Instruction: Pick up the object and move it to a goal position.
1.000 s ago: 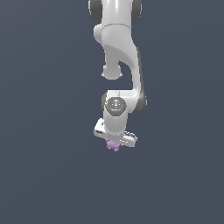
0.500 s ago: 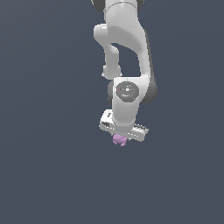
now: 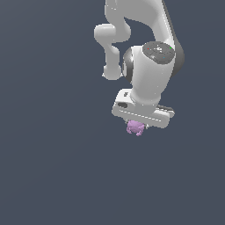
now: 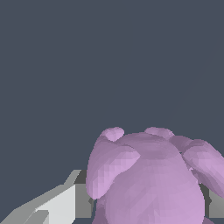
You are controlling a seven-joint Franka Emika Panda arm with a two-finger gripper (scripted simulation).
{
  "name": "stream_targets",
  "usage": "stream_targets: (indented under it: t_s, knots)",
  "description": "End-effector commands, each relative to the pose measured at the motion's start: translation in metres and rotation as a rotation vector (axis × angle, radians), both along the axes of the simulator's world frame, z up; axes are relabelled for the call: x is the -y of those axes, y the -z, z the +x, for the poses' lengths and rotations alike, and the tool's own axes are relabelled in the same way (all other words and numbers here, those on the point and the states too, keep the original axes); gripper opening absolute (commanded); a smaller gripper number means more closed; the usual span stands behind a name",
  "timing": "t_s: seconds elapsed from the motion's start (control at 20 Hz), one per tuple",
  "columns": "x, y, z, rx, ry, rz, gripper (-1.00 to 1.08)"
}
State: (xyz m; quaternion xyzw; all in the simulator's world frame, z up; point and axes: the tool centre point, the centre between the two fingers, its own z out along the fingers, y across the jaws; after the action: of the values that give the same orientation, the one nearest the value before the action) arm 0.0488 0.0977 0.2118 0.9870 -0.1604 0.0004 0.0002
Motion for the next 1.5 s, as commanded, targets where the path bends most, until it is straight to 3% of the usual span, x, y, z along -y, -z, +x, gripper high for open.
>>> stream_targets:
  t_s: [0.0,0.7,1.45]
  knots:
    - [-0.014,-0.027,-0.002,0.0,0.0,-0.001,-1.0]
    - [-0.078,-0.151,-0.003,-0.001,0.0,0.0,-1.0]
    - [-0.095,-0.182,0.0,-0.001,0.0,0.001,-1.0]
